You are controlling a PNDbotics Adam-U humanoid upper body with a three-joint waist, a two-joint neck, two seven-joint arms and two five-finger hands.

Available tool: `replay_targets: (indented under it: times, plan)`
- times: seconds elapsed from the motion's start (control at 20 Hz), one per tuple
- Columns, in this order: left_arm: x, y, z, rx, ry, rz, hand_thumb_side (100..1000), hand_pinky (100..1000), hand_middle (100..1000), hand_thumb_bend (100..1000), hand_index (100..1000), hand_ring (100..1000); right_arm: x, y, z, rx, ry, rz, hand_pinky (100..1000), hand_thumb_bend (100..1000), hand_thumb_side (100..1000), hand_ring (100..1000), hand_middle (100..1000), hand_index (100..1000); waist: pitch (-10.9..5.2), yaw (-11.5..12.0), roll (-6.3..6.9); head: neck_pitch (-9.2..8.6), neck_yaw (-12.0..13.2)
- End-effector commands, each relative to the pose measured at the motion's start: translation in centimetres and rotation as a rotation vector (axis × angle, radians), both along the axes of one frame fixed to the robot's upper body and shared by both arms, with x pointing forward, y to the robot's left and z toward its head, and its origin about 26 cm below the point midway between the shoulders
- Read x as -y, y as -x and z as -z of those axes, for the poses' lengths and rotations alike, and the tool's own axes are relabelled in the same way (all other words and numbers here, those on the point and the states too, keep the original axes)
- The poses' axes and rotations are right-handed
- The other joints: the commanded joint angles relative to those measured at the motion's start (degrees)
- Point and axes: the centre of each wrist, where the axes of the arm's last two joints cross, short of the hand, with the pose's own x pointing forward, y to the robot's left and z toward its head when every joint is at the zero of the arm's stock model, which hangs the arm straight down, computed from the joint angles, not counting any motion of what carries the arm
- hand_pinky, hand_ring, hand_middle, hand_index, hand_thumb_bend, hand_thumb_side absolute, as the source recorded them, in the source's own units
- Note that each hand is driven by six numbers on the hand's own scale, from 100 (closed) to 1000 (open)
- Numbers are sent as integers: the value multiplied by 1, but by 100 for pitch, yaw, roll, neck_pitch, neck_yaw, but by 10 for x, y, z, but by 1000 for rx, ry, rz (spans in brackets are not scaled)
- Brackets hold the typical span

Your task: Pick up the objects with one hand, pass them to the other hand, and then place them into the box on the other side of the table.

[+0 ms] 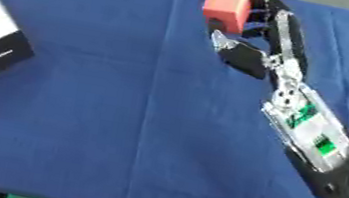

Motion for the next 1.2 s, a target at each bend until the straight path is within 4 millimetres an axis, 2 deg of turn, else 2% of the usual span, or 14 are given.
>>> replay_targets:
  times: [0.05, 0.5, 0.7, 1.15, 1.2]
  plan:
    - [11, 6, -5, 5, -68, 45, 365, 887, 649, 100, 743, 741, -4, 1, -5, 22, 29, -14, 607, 100, 100, 695, 465, 461, -117, 13, 30, -57, -13]
    - [46, 11, 3, -77, -266, 144, 382, 878, 669, 100, 773, 748, -18, 0, -3, 1, 45, -41, 615, 100, 100, 700, 469, 464, -98, 64, 53, -2, -47]
    - [62, 14, 10, -101, -368, 180, 356, 869, 688, 100, 798, 757, -23, 1, -1, 1, 49, -46, 616, 100, 100, 700, 469, 464, -95, 73, 52, -3, -5]
    - [90, 22, 23, -137, -525, 217, 310, 874, 718, 247, 839, 771, -33, 3, 8, 25, 94, -74, 621, 100, 100, 704, 469, 464, -64, 104, 42, 14, 119]
    - [92, 22, 23, -137, -533, 219, 315, 878, 725, 295, 841, 777, -34, 3, 9, 26, 99, -80, 621, 100, 100, 708, 468, 464, -60, 108, 43, 16, 119]
